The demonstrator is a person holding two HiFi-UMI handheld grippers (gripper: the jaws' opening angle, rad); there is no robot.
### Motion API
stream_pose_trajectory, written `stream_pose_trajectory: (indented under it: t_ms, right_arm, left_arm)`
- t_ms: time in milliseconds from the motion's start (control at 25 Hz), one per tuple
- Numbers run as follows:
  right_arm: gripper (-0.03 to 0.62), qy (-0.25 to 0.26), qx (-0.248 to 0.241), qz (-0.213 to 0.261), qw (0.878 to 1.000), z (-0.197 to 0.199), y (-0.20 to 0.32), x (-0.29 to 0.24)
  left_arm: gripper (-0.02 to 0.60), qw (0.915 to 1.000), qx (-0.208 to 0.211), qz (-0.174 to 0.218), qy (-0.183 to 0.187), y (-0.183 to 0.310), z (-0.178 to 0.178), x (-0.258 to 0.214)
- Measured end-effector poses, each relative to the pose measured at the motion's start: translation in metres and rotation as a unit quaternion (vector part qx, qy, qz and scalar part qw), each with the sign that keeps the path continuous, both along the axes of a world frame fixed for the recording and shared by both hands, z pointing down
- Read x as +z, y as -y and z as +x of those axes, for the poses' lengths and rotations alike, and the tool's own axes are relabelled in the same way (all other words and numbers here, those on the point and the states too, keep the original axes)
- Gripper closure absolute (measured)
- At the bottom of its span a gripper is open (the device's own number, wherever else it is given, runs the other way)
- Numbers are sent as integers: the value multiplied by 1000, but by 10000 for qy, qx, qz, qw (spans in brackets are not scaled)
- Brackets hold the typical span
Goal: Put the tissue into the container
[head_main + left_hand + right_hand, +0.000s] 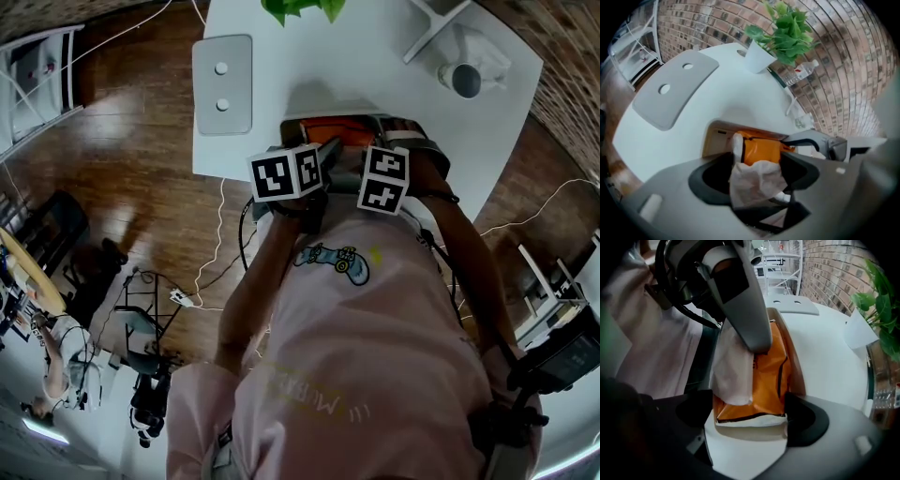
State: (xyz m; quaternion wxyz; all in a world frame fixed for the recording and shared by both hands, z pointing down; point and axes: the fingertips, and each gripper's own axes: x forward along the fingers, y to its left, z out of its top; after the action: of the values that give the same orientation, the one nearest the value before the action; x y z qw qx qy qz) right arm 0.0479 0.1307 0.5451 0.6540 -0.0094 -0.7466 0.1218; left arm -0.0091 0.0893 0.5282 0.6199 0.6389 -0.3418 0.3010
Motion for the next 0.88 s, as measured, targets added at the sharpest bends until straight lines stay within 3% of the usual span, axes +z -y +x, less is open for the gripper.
stream_pose_trajectory:
  t_ms: [120,280,560,680,880]
  right_arm:
    - [148,-194,-191,214,9994,7,2,-6]
    - [192,-40,-87,265,9996,5,2,-16]
    - [212,55,89,564,9984,6,7,-44]
    - [212,44,78,815,9966,8,12,-53]
    - [227,158,329,1409,9893,9,26,-77]
  left_arm:
    - [297,9993,-35,-177,-314,-5,1,-5]
    - [319,9976,9,-238,-642,-10,1,-14]
    - [331,9955,136,57,-936,-3,0,-47]
    - [331,9942,140,292,-1023,0,1,-57]
    - [334,9892,95,1067,-1002,15,-2,-86]
